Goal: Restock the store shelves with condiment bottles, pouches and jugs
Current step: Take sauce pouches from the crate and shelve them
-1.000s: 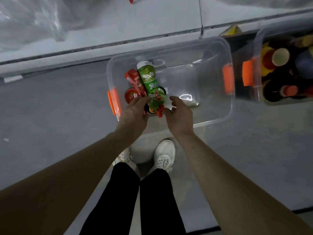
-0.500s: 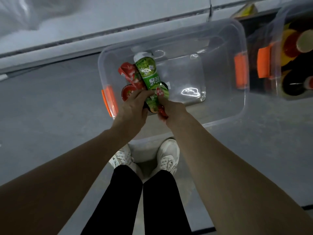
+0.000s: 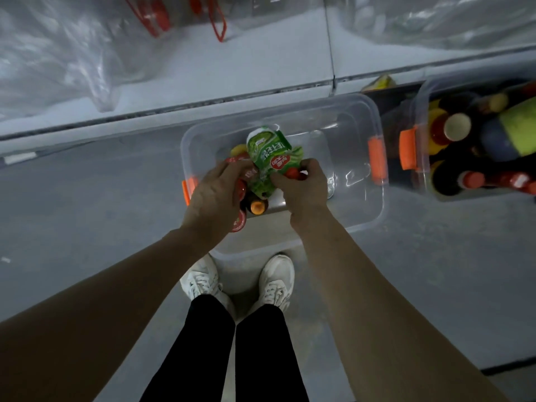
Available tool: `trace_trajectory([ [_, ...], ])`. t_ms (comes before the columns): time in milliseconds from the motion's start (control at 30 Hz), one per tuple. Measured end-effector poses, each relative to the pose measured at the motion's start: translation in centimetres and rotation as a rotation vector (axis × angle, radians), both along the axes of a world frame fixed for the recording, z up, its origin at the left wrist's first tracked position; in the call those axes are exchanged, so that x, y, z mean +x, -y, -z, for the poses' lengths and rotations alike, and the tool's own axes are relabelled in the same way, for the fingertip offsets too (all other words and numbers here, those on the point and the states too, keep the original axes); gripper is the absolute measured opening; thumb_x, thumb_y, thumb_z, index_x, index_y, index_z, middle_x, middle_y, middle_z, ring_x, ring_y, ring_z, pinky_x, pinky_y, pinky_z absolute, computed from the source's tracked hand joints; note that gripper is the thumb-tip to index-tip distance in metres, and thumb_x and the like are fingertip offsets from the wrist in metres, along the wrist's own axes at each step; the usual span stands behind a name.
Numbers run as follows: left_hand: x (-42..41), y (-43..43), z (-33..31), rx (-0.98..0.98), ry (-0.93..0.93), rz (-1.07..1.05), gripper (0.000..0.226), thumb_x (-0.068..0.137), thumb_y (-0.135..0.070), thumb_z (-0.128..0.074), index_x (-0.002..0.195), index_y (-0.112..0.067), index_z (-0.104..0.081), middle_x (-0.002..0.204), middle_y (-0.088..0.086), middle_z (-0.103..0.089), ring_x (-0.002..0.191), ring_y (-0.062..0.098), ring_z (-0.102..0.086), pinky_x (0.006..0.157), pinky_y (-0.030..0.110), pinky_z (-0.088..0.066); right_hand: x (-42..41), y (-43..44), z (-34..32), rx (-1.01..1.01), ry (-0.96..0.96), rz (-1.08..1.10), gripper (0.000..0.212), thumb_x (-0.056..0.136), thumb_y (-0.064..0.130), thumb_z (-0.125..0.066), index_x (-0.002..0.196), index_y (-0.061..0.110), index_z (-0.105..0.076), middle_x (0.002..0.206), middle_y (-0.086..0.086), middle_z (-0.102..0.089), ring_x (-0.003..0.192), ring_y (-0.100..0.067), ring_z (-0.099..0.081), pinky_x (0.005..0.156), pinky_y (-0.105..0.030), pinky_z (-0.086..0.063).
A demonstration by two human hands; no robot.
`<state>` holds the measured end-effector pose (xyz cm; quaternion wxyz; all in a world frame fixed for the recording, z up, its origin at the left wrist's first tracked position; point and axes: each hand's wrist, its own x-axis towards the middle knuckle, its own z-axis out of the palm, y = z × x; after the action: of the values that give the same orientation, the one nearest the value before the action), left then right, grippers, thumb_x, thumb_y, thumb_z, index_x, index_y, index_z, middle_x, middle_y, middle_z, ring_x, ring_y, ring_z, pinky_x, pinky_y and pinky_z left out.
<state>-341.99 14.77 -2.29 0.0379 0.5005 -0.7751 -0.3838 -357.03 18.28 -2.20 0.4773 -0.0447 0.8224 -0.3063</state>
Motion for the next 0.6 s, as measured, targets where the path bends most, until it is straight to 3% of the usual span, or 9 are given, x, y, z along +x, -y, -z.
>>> trace_trajectory([
  [67, -0.3, 0.7, -0.5, -0.004, -0.033, 0.010, 0.048, 0.090, 0.002, -0.058, 0.137, -0.008, -0.054, 0.132, 0.017, -0.056, 0.116, 0.037, -0.055, 0.096, 0.046, -0.048, -0.8, 0.4, -2.1, -0.077, -0.229, -0.278, 0.028, 0.082, 0.008, -0.077, 0.098, 0.015, -0.055, 0.091, -0.004, -0.065, 0.086, -0.026, -0.062, 0.077, -0.039, -0.053],
  [167, -0.8, 2.2, -1.3, 0.025, -0.076, 0.065, 0.074, 0.084, 0.004, -0.065, 0.151, -0.011, -0.036, 0.152, 0.012, -0.040, 0.141, 0.031, -0.036, 0.117, 0.042, -0.033, -1.5, 0.6, -4.5, -0.259, -0.461, -0.673, 0.015, 0.089, 0.007, -0.071, 0.100, 0.010, -0.061, 0.082, -0.005, -0.063, 0.079, -0.025, -0.057, 0.066, -0.033, -0.040],
  [267, -1.7, 3.9, -1.7, 0.087, -0.091, 0.154, 0.089, 0.080, 0.000, -0.075, 0.154, -0.014, -0.029, 0.161, 0.006, -0.027, 0.151, 0.025, -0.016, 0.123, 0.040, -0.019, -2.3, 0.2, -5.7, -0.358, -0.500, -0.922, 0.018, 0.085, -0.003, -0.069, 0.100, 0.007, -0.066, 0.085, -0.003, -0.064, 0.084, -0.027, -0.052, 0.068, -0.036, -0.040],
  [333, -2.3, 4.6, -1.9, 0.055, -0.120, 0.274, 0.078, 0.076, -0.005, -0.081, 0.145, -0.006, -0.045, 0.156, 0.013, -0.036, 0.149, 0.021, -0.018, 0.124, 0.037, -0.014, -2.9, 0.0, -6.4, -0.444, -0.465, -0.994, 0.024, 0.082, -0.007, -0.068, 0.101, 0.007, -0.070, 0.090, 0.002, -0.068, 0.087, -0.027, -0.052, 0.072, -0.037, -0.044],
  [400, -2.5, 4.7, -2.1, 0.052, -0.153, 0.294, 0.059, 0.071, -0.007, -0.085, 0.126, -0.001, -0.064, 0.137, 0.016, -0.058, 0.136, 0.021, -0.043, 0.113, 0.025, -0.026, -3.4, -0.3, -6.7, -0.506, -0.411, -0.966, 0.027, 0.081, -0.007, -0.069, 0.101, 0.010, -0.070, 0.090, 0.007, -0.067, 0.087, -0.027, -0.055, 0.074, -0.035, -0.046],
  [467, -2.5, 4.4, -2.7, 0.145, -0.127, 0.212, 0.042, 0.073, -0.012, -0.085, 0.111, -0.005, -0.070, 0.105, 0.007, -0.072, 0.103, 0.023, -0.066, 0.088, 0.020, -0.043, -3.8, -0.7, -7.1, -0.507, -0.287, -0.826, 0.030, 0.082, -0.005, -0.073, 0.102, 0.015, -0.063, 0.083, 0.003, -0.062, 0.083, -0.025, -0.059, 0.074, -0.038, -0.052],
  [533, -2.3, 4.2, -3.0, 0.273, -0.140, 0.107, 0.033, 0.074, -0.015, -0.085, 0.103, -0.006, -0.072, 0.083, -0.006, -0.069, 0.079, 0.012, -0.065, 0.073, 0.019, -0.049, -3.7, -1.1, -7.3, -0.472, -0.120, -0.552, 0.044, 0.079, -0.003, -0.079, 0.108, 0.019, -0.055, 0.081, -0.007, -0.062, 0.078, -0.017, -0.062, 0.072, -0.034, -0.056],
  [600, -2.0, 4.0, -3.6, 0.376, -0.185, 0.012, 0.035, 0.073, -0.014, -0.085, 0.104, -0.005, -0.073, 0.087, -0.003, -0.072, 0.083, 0.013, -0.068, 0.076, 0.017, -0.053, -3.3, -1.5, -7.7, -0.443, 0.038, -0.281, 0.050, 0.075, -0.004, -0.083, 0.114, 0.012, -0.055, 0.088, -0.006, -0.065, 0.082, -0.013, -0.064, 0.070, -0.030, -0.058],
])
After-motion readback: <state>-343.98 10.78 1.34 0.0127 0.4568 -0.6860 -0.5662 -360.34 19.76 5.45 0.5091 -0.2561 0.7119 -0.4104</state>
